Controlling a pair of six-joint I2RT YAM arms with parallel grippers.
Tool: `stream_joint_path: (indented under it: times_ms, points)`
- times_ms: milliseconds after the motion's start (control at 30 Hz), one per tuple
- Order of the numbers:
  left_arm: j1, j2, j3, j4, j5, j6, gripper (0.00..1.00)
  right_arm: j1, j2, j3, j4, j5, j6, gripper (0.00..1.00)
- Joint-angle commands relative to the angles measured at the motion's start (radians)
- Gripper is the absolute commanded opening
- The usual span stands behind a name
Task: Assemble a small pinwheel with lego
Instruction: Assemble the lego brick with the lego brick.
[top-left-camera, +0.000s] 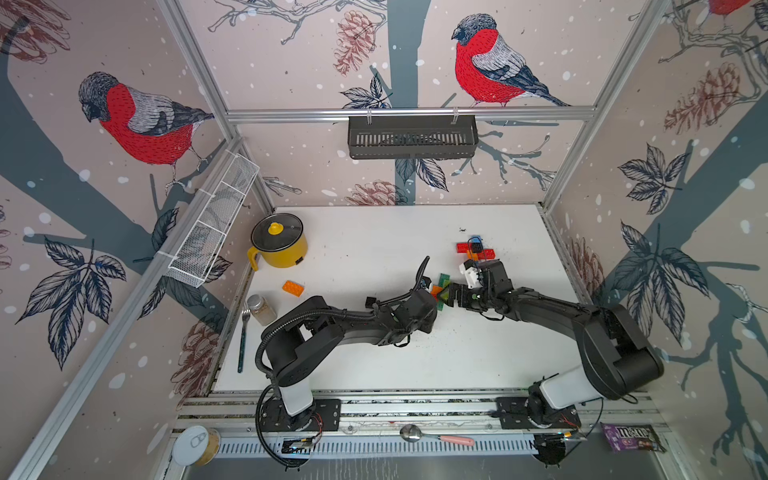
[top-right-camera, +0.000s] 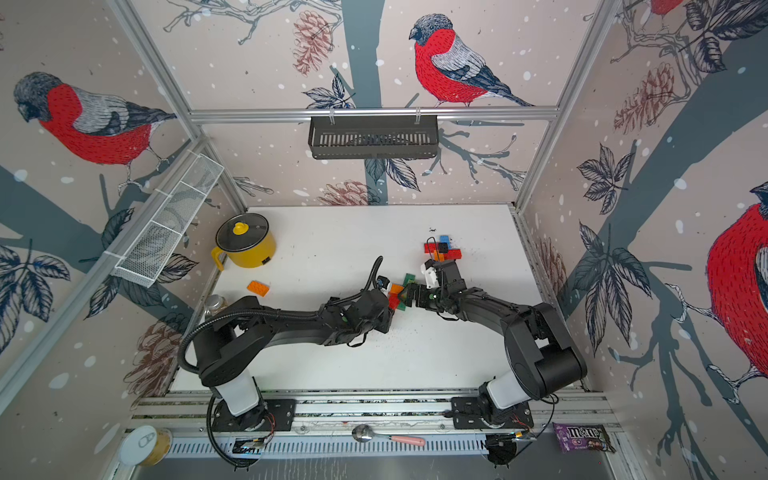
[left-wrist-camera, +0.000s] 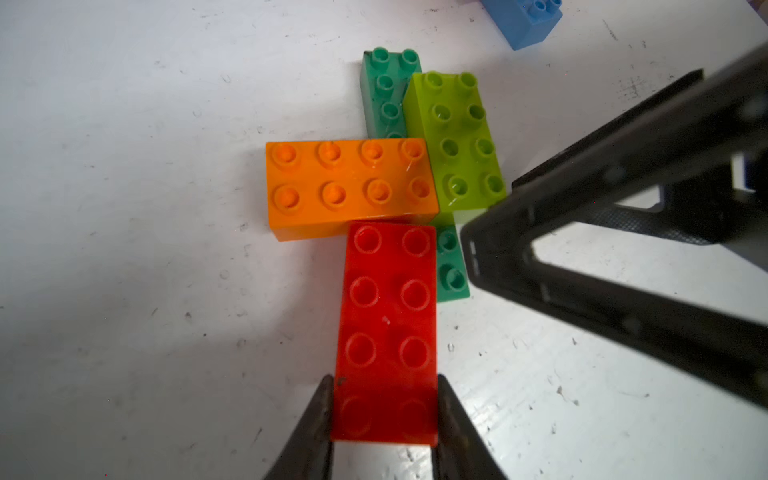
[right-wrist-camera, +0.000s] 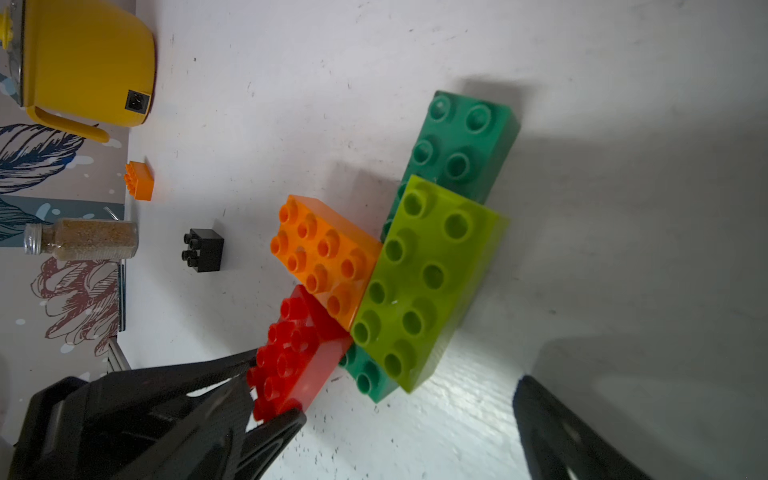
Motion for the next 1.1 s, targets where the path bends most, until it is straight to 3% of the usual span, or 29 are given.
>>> stream_joint_path:
  times_ms: [0, 633, 1067]
  points:
    - [-0.006, 0.002, 0.007, 0.003, 0.005, -0.015, 0.05, 0.003, 0.011, 0.009, -0.004, 0.021, -0.015, 0.99]
    - [-0.033, 0.020, 0.056, -0.051, -0.051, -0.074, 0.05, 0.006, 0.043, 0.015, 0.037, -0.031, 0.008, 0.99]
    - [-0.034, 0.067, 0.097, -0.115, -0.112, -0.073, 0.05, 0.013, 0.048, 0.020, 0.014, 0.016, 0.003, 0.97]
